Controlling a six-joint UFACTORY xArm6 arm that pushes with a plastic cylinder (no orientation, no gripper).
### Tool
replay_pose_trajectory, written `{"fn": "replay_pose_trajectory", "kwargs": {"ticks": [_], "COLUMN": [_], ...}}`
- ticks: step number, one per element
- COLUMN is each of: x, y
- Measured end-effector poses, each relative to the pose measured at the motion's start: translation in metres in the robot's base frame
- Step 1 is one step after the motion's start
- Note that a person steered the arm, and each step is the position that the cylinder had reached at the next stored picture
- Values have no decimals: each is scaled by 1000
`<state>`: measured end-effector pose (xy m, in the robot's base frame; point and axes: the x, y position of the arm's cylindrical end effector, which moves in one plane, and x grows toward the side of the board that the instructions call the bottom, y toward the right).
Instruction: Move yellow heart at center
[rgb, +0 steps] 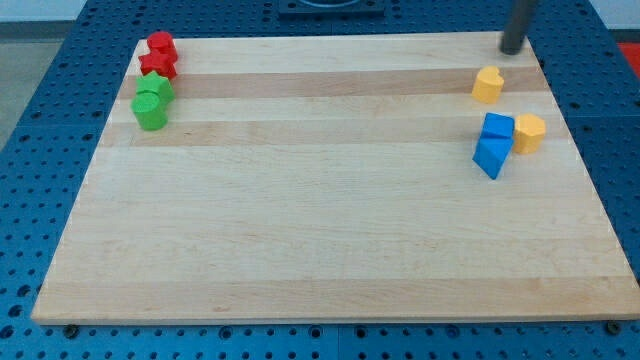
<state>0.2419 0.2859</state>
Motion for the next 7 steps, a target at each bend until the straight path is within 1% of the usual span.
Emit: {"fn": "replay_pose_trajectory", "kwargs": {"ticks": [1, 2, 5, 6, 7], "x": [47, 65, 67, 83, 90], "y": [10, -10, -136, -162, -157]}}
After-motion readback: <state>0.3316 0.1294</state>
